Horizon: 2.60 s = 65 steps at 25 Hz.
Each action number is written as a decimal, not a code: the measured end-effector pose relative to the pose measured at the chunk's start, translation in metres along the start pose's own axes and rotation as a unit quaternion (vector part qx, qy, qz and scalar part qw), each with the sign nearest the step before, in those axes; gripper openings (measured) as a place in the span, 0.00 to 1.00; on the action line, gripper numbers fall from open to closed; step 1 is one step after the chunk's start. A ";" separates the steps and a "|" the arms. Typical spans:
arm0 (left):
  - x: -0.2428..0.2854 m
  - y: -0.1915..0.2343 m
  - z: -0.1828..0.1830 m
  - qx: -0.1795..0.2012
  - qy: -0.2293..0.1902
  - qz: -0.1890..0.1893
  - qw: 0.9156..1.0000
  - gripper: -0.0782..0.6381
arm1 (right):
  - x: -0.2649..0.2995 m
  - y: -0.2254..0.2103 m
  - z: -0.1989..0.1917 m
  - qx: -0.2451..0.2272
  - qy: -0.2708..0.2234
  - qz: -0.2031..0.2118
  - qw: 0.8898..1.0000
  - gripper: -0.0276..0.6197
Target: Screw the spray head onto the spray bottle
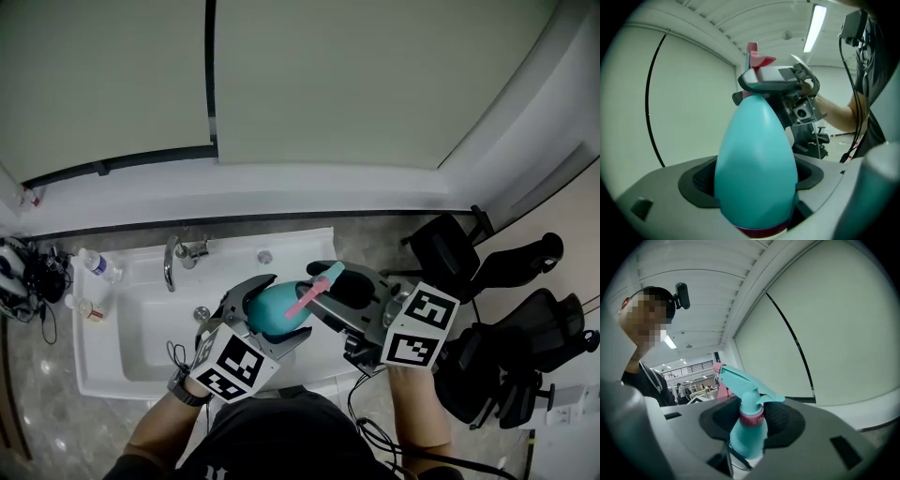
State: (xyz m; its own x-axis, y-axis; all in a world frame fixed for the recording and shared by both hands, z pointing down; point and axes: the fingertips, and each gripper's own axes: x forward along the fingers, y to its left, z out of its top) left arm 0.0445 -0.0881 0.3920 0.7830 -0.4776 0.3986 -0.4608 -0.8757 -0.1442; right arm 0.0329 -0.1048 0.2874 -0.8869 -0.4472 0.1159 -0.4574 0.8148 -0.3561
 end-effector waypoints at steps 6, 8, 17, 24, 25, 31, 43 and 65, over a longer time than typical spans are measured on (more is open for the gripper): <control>0.008 0.022 -0.016 0.067 0.056 0.100 0.991 0.71 | 0.003 -0.024 -0.012 0.067 -0.018 -0.045 0.997 0.27; 0.012 0.017 -0.021 0.042 0.053 0.062 0.996 0.71 | 0.004 -0.029 -0.016 0.082 -0.019 -0.053 0.995 0.27; 0.001 -0.027 -0.002 -0.122 -0.048 -0.171 0.976 0.71 | 0.001 0.000 -0.015 0.053 0.032 0.033 0.998 0.28; -0.016 -0.043 0.018 -0.108 -0.095 -0.238 0.960 0.71 | -0.021 0.033 0.003 -0.014 -0.012 0.150 0.989 0.28; -0.018 -0.044 0.021 -0.106 -0.101 -0.247 0.958 0.71 | -0.024 0.035 0.007 -0.020 -0.021 0.159 0.987 0.28; -0.042 -0.062 0.038 -0.093 -0.139 -0.332 0.929 0.71 | -0.063 0.064 0.029 -0.091 -0.067 0.269 0.956 0.39; -0.103 -0.156 0.052 -0.079 -0.141 -0.606 0.779 0.71 | -0.073 0.150 0.021 -0.142 -0.073 0.606 0.779 0.61; -0.018 -0.039 0.016 -0.090 -0.072 -0.159 0.981 0.71 | -0.007 0.042 0.018 -0.080 -0.013 0.106 0.991 0.23</control>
State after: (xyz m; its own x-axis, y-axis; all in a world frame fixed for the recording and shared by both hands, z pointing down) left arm 0.0558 -0.0465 0.3758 0.9438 -0.1990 0.2638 -0.2403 -0.9613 0.1347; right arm 0.0216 -0.0741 0.2554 -0.9633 -0.2669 0.0299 -0.2668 0.9389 -0.2175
